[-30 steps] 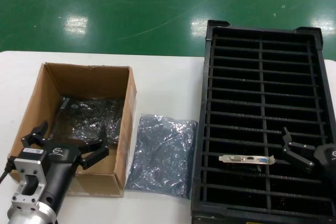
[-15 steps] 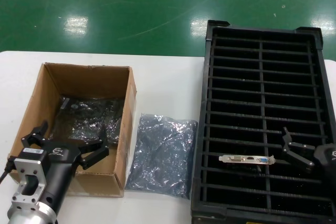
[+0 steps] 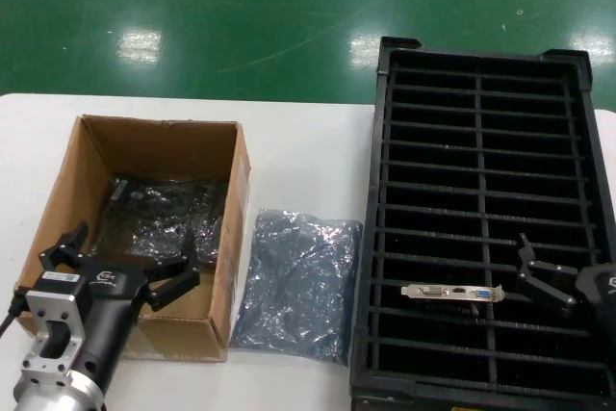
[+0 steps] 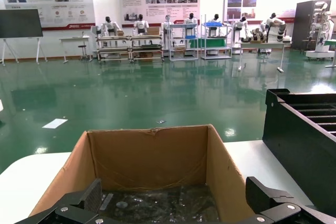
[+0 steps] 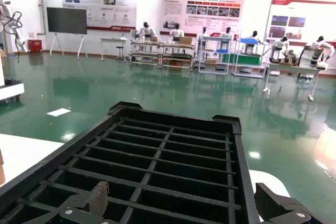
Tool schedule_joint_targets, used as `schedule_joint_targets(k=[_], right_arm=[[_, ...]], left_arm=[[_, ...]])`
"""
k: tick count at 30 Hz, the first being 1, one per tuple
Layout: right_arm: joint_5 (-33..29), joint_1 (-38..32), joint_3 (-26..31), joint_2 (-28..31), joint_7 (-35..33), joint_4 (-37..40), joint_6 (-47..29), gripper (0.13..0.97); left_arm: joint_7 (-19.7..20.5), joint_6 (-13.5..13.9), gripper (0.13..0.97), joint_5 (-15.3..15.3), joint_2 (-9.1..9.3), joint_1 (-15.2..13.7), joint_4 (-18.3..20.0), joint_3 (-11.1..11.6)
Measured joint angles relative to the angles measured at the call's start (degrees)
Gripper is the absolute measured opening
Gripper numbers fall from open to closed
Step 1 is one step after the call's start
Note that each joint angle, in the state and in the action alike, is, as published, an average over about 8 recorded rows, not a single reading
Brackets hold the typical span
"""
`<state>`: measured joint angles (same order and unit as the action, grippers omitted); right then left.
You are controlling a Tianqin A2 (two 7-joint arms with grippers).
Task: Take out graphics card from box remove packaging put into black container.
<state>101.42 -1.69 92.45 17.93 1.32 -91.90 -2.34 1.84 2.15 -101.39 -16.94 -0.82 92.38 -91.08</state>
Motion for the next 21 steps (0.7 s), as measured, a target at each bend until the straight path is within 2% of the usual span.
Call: schedule_joint_targets(k=[21], right_arm=[[0.0,0.0,0.0,0.0,0.0,0.0,0.0,0.966]], left_arm=[[0.0,0.0,0.966,0.0,0.0,0.0,0.0,0.0]])
